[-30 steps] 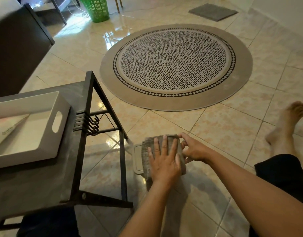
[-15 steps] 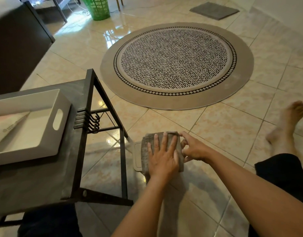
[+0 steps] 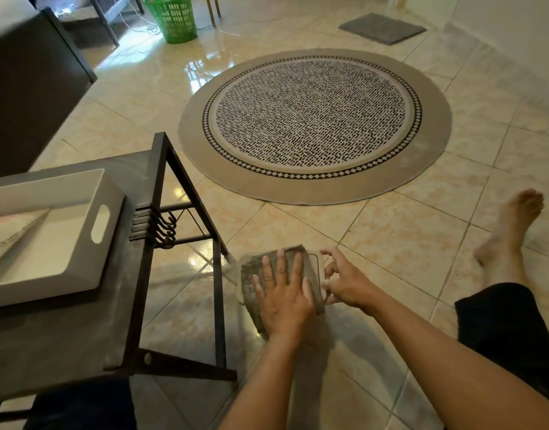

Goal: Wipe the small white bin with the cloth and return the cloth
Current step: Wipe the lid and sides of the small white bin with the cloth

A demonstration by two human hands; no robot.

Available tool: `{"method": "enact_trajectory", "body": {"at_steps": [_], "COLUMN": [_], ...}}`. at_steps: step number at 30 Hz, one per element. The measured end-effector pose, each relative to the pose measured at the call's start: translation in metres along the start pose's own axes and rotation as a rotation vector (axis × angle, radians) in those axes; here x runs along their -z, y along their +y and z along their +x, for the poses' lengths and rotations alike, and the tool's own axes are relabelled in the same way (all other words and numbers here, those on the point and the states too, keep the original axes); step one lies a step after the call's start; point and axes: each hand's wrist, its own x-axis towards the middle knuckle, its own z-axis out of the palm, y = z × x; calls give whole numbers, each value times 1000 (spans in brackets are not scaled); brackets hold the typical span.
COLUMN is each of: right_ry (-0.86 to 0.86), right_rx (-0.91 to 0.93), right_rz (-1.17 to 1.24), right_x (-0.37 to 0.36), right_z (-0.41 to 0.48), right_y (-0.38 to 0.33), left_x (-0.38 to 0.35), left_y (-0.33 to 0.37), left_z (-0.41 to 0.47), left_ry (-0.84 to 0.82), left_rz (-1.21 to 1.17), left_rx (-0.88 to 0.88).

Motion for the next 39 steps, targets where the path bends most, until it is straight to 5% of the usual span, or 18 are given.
{"method": "enact_trajectory", "body": {"at_steps": [3,9,16,28,32,39], "right_ry": [69,276,15,-20,-212,-237], "right_rx": [-14,153,193,90,-44,36], "right_rz": [26,-369,-549,-397,-286,-217], "right_x": [-11,1,7,14,16,15], "right_z": [-12,7,39,1,-15,21], "right_y": [11,-2,-28,-1,0,-36], "left_x": [6,6,11,13,10,14], "left_y": [-14,-29,-37,1,5,-4], "left_z": [4,4,8,-1,0,4], "left_ry": [30,-39,-45,-23,-71,-88], "left_rz": [-68,11,81,-28,-15,-23], "left_rx": [121,-113,-199,106,28,-105]}}
